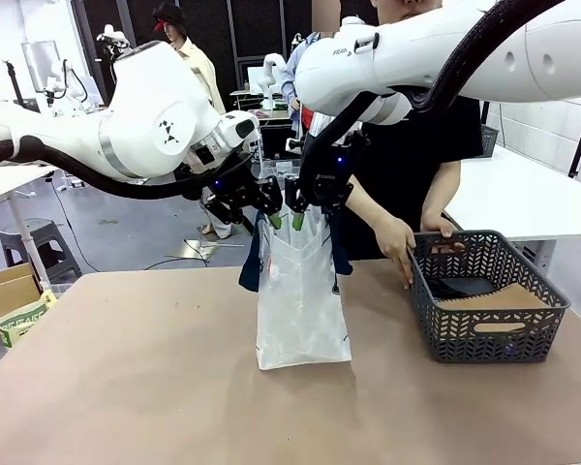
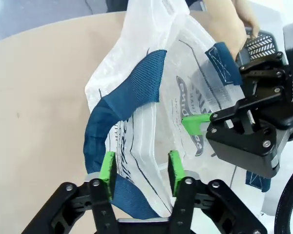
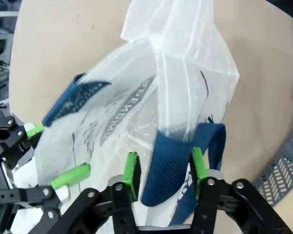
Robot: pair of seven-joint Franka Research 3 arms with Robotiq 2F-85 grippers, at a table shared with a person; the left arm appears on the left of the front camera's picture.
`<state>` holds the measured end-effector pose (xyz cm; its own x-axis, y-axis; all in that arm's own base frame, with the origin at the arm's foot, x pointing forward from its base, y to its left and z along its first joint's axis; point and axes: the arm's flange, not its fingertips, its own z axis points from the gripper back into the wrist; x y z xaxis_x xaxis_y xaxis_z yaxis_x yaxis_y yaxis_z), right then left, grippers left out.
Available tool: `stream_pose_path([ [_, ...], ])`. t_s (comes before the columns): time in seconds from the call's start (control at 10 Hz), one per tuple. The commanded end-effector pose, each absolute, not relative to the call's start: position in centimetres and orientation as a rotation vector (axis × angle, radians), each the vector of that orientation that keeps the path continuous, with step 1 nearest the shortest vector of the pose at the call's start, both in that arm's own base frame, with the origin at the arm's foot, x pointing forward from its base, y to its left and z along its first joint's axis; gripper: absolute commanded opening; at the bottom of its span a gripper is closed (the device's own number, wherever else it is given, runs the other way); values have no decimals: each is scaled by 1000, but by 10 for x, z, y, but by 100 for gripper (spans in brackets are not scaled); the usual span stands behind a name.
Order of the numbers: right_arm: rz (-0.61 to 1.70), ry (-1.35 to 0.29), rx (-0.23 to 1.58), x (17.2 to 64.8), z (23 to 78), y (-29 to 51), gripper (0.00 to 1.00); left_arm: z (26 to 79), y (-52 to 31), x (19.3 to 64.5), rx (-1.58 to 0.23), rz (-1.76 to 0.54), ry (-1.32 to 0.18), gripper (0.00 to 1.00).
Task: Transfer purchased items from the store into the shopping bag.
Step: Open the Reusable shopping bag in the center of the table.
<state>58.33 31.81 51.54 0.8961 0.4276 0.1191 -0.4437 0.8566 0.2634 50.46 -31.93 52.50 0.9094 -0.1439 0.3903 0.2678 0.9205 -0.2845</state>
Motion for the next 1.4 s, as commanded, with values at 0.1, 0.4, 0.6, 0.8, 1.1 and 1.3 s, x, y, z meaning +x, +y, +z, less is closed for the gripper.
stream_pose_path([
  [0.1,489,2,286,573,521,312,0,526,-307,499,-318,-171,-385,0],
  [0.4,519,-28,209,559,532,297,0,532,-286,494,-299,-155,-402,0],
  [0.6,565,-29,202,554,539,287,0,535,-268,489,-280,-119,-416,0],
  [0.8,602,-18,162,554,540,277,0,532,-251,484,-264,-52,-416,0],
  [1.1,691,-49,143,558,537,261,0,540,-238,477,-245,62,-405,0],
  [1.3,766,-93,140,561,532,253,0,543,-236,470,-257,31,-390,0],
])
